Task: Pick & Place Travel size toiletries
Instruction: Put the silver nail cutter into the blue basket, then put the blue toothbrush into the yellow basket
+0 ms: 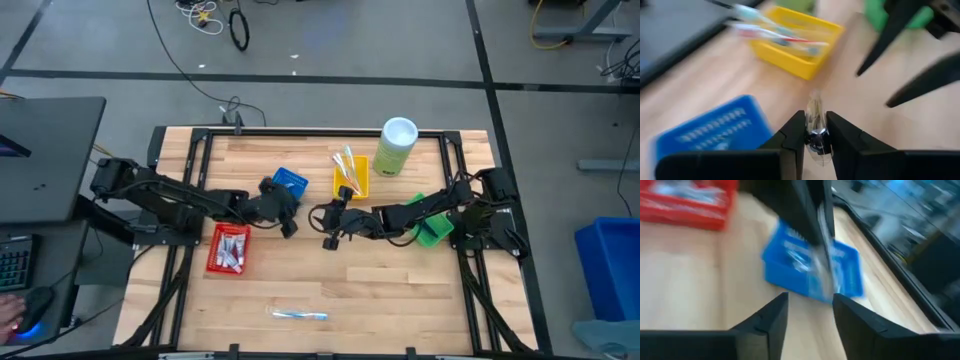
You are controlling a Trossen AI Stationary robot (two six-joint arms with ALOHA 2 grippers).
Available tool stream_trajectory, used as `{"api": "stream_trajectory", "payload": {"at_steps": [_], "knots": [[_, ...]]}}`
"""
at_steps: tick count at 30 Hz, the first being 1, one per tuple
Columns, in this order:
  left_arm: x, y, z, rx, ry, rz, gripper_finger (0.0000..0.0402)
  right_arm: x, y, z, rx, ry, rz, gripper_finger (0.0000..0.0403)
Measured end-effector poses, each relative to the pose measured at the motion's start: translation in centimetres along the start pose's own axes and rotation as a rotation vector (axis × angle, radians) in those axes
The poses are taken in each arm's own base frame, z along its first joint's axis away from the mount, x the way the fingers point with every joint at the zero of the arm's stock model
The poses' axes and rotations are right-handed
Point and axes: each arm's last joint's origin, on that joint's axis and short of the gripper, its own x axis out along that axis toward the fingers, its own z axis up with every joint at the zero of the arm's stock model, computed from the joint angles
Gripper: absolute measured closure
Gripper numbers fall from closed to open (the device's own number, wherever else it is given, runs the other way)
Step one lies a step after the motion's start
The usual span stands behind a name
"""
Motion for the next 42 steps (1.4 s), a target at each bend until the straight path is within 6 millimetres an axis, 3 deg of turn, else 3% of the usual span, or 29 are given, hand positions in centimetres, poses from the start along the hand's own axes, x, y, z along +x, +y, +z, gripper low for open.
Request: {"api": "stream_trajectory", "payload": {"at_steps": [5, 13, 21, 30, 35, 42], "knots": [[-1.0, 1.4, 0.8, -0.01, -0.054, 0.168, 0.0336, 0.0, -0.4, -0.9, 0.021, 0.082, -0.115, 0.0206], [-1.0, 3.3, 0.0, -0.053, 0.0, 0.372, 0.0314, 0.3, -0.8, -1.2, 0.082, 0.115, -0.05, 0.0172], [0.6, 3.8, -1.2, -0.025, 0.1, 0.386, 0.0303, 0.5, -1.0, -1.3, 0.109, 0.116, -0.045, 0.0162], [1.1, 4.2, -1.4, -0.025, 0.136, 0.374, 0.0244, 0.4, -0.3, -0.8, 0.21, 0.086, 0.228, 0.0155], [1.1, 4.0, -1.2, -0.037, 0.119, 0.36, 0.023, -0.6, 2.1, 0.1, 0.315, 0.035, 0.459, 0.0166], [1.2, 3.9, -0.9, -0.055, 0.092, 0.347, 0.0232, -4.3, 7.5, 1.4, 0.254, -0.099, 0.68, 0.0175]]}}
